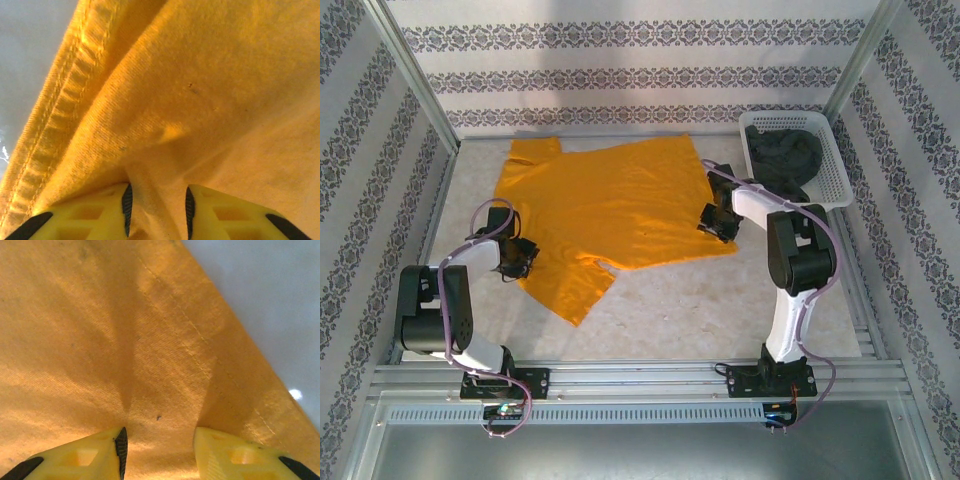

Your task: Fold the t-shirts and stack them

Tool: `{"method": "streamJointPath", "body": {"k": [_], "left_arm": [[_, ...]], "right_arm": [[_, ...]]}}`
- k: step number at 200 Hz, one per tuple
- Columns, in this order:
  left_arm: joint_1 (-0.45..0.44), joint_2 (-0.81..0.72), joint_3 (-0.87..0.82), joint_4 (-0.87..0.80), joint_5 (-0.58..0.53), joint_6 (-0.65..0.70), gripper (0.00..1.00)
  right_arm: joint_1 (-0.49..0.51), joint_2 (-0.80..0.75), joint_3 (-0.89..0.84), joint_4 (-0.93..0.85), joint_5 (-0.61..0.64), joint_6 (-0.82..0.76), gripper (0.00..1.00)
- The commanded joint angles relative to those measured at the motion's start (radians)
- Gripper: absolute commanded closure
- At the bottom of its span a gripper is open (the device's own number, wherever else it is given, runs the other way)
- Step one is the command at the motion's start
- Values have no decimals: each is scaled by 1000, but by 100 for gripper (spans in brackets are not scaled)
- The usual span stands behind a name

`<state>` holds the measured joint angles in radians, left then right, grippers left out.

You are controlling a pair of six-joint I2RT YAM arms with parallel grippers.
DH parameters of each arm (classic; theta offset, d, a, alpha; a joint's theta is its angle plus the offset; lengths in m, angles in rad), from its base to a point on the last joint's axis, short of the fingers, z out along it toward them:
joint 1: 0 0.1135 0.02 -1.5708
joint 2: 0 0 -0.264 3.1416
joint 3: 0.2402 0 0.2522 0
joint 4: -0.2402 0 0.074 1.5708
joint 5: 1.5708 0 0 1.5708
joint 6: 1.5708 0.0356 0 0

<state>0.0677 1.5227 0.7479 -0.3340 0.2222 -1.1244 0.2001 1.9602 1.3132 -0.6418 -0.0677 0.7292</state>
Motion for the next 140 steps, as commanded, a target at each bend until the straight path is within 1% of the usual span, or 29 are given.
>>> {"method": "streamJointPath", "body": {"k": [1,22,45,62,76,90,114,140], "left_arm": [[21,-41,-11,-93,-43,82,61],[63,-65,-35,-131,-43,131,59],[121,-86,-39,-160,-46,201,57],[116,-123,9,-216,-52,258,53],[81,-183,50,-306,-84,275,52],[32,-263,52,-399,-122,237,51],[-92,-399,-29,-520,-94,118,49],[-266,-525,-140,-624,-47,-24,46]], "right_arm": [[-5,-82,-110,-134,11,41,58],[-7,-151,-217,-111,-23,65,58],[-8,-216,-277,-66,-58,88,56],[-9,-259,-267,-36,-76,73,53],[-8,-286,-226,-53,-70,31,51],[-7,-319,-195,-76,-55,-12,47],[-8,-405,-203,-78,-46,-62,42],[1,-493,-248,-76,-72,-83,40]]}}
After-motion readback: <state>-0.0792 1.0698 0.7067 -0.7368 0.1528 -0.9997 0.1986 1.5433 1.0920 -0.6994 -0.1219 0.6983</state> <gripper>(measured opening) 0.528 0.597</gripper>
